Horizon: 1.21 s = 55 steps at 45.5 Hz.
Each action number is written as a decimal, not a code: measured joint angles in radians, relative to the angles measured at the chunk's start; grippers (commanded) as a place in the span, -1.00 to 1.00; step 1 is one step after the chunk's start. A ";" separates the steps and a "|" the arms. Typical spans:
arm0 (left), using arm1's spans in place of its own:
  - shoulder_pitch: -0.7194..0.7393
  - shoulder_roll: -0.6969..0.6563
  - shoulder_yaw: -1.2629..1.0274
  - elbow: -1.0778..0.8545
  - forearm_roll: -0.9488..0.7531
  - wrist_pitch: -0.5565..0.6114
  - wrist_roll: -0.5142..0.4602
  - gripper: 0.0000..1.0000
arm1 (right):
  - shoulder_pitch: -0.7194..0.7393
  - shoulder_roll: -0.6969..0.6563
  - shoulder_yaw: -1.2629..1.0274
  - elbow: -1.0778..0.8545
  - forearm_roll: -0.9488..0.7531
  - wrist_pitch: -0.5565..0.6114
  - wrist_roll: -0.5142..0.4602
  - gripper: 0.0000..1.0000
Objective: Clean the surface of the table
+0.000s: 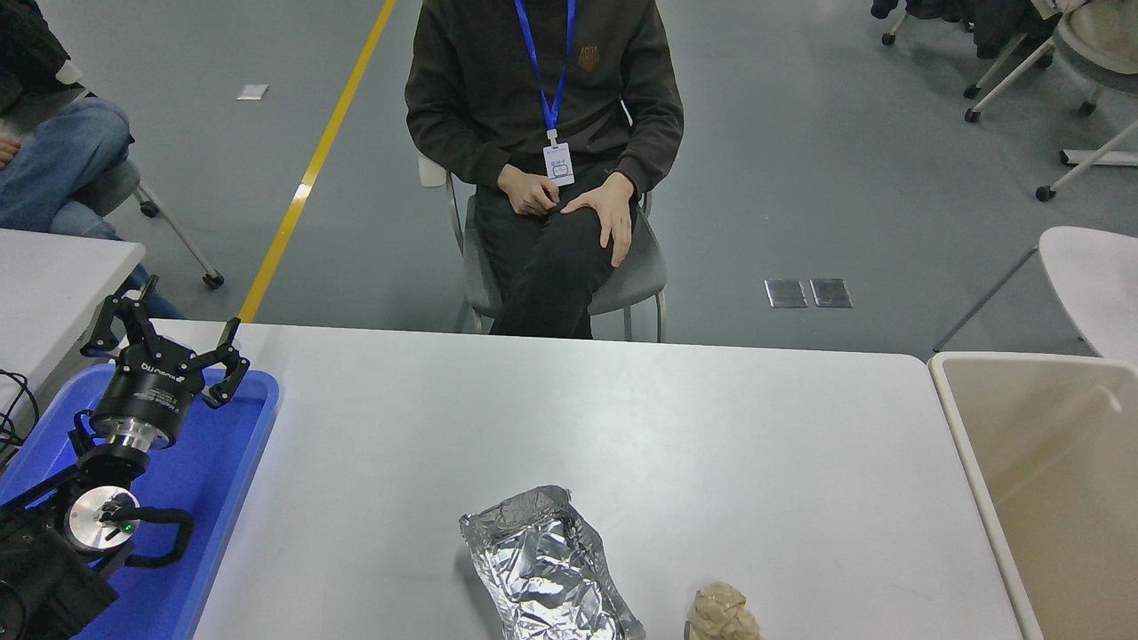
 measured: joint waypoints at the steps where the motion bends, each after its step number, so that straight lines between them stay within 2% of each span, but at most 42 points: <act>1: 0.000 0.000 0.000 0.000 0.000 0.000 0.000 1.00 | 0.000 -0.003 0.024 0.011 0.001 0.000 0.000 0.96; 21: 0.000 0.000 0.000 0.000 0.000 0.000 0.000 1.00 | -0.087 -0.061 0.432 0.292 0.050 0.044 0.000 0.96; 36: 0.000 0.000 0.000 0.000 0.000 0.000 -0.001 1.00 | -0.192 -0.064 0.616 0.406 0.155 0.282 0.007 0.96; 44: 0.001 0.000 0.000 0.000 0.000 0.000 -0.001 1.00 | -0.233 -0.027 0.665 0.429 0.278 0.416 0.016 0.96; 55: 0.001 0.000 0.001 0.000 0.000 0.000 -0.001 1.00 | -0.289 0.012 0.688 0.544 0.346 0.472 0.025 0.96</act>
